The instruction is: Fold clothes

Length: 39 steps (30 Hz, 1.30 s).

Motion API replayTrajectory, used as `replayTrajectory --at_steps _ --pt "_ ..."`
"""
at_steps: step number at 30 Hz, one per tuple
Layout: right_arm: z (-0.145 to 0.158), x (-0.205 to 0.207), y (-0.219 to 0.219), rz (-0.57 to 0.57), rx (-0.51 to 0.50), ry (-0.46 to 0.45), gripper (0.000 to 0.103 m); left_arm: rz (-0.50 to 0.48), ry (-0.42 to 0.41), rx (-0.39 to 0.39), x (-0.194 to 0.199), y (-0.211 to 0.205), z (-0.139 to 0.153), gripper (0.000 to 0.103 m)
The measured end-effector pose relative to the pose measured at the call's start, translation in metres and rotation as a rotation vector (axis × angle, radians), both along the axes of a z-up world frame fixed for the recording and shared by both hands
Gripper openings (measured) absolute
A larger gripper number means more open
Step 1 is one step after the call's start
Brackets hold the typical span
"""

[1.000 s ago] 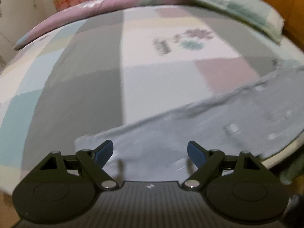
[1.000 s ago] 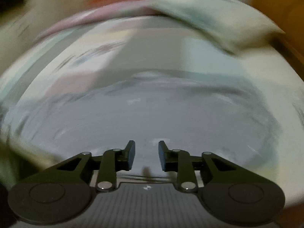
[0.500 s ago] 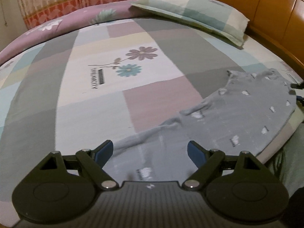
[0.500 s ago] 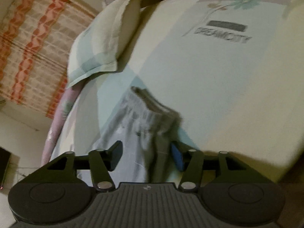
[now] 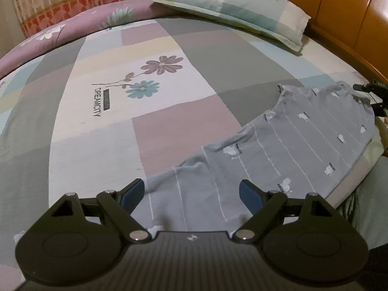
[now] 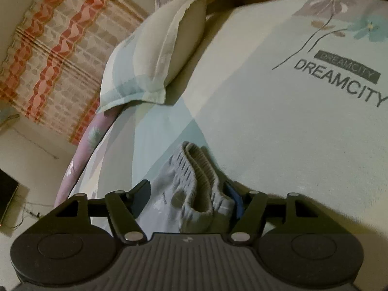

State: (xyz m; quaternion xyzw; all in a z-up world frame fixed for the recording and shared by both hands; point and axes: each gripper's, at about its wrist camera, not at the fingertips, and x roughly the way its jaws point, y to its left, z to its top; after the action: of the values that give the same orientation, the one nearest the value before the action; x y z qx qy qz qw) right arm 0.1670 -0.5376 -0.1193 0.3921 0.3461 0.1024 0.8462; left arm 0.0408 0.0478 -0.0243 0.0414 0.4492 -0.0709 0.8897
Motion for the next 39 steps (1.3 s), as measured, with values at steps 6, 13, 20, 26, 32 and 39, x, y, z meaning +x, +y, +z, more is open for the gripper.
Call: replayTrajectory --at_steps 6,13,20,26,32,39 --pt "-0.004 -0.015 0.011 0.072 0.049 -0.009 0.071 0.023 0.009 -0.012 0.003 0.004 -0.005 0.085" --pt "-0.001 0.017 0.026 0.046 -0.087 -0.046 0.043 0.003 -0.010 -0.018 0.005 -0.002 0.000 0.085" --pt "0.019 -0.010 0.025 -0.023 -0.240 -0.030 0.020 0.024 -0.014 -0.006 0.002 0.005 0.001 0.085" --pt "0.039 -0.026 0.018 -0.046 -0.321 -0.062 0.020 0.030 -0.019 -0.014 0.003 0.009 0.001 0.085" --pt "0.022 -0.023 0.009 -0.066 -0.324 -0.009 0.020 0.018 -0.011 -0.018 0.003 0.010 -0.002 0.085" --pt "0.018 -0.016 0.005 -0.061 -0.333 -0.002 0.022 0.009 0.022 0.034 0.003 0.025 -0.007 0.085"
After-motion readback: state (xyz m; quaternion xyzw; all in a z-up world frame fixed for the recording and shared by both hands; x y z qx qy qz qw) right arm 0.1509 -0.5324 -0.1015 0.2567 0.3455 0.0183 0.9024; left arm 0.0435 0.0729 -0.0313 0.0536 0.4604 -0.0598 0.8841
